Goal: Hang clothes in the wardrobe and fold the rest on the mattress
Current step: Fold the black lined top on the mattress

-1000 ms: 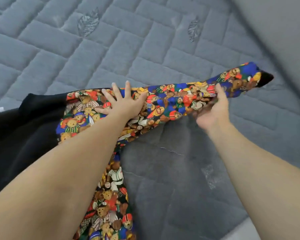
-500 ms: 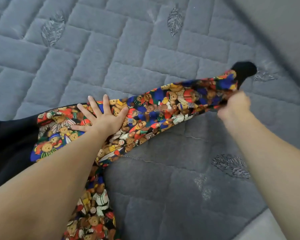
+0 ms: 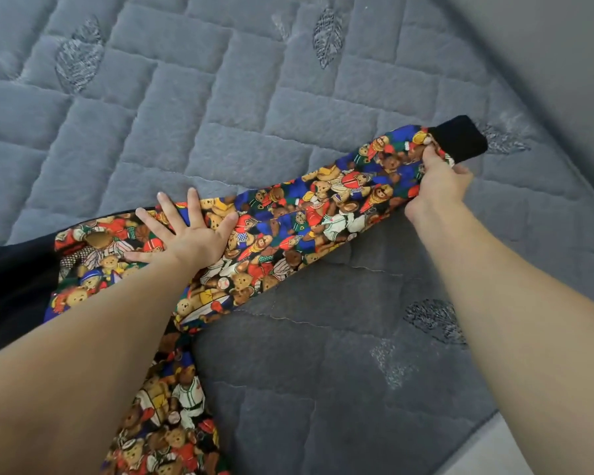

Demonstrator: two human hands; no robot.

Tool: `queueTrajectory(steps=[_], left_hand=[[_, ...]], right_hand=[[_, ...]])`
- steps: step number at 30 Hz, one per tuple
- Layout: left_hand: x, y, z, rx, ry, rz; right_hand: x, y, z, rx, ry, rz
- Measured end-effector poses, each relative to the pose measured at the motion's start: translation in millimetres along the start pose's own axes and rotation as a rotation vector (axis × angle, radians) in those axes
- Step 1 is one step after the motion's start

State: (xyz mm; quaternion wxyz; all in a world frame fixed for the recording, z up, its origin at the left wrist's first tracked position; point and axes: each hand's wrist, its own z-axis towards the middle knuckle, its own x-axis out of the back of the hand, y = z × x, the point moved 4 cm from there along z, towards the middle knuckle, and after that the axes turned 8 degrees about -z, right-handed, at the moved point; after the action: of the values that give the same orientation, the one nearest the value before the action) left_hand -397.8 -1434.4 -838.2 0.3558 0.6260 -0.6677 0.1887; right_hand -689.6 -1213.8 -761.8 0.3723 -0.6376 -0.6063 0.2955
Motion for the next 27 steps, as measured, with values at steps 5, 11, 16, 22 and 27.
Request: queueTrajectory(steps=[5,11,16,22,27], left_hand=[[-6,-1,6,-0.108,0.191,-0.059],[-3,4,2,-0.242,0.704,-0.137],[11,19,17,-0.276,0.721,-0.123],[10,10,8,-0.47,0.656,-0.147],[-11,-54,-5,-0.525,0.584,0.194]], right_hand=[[27,54,-4,-0.303,-0.179,-0.068],[54,-5,44,-0.029,0.276,-0.271],[-31,44,-85,1.056,0.022,-1.119],[-52,168,-105,1.048,-0.376,-1.748],[-60,161,-82,1.151,-0.414,-1.801]])
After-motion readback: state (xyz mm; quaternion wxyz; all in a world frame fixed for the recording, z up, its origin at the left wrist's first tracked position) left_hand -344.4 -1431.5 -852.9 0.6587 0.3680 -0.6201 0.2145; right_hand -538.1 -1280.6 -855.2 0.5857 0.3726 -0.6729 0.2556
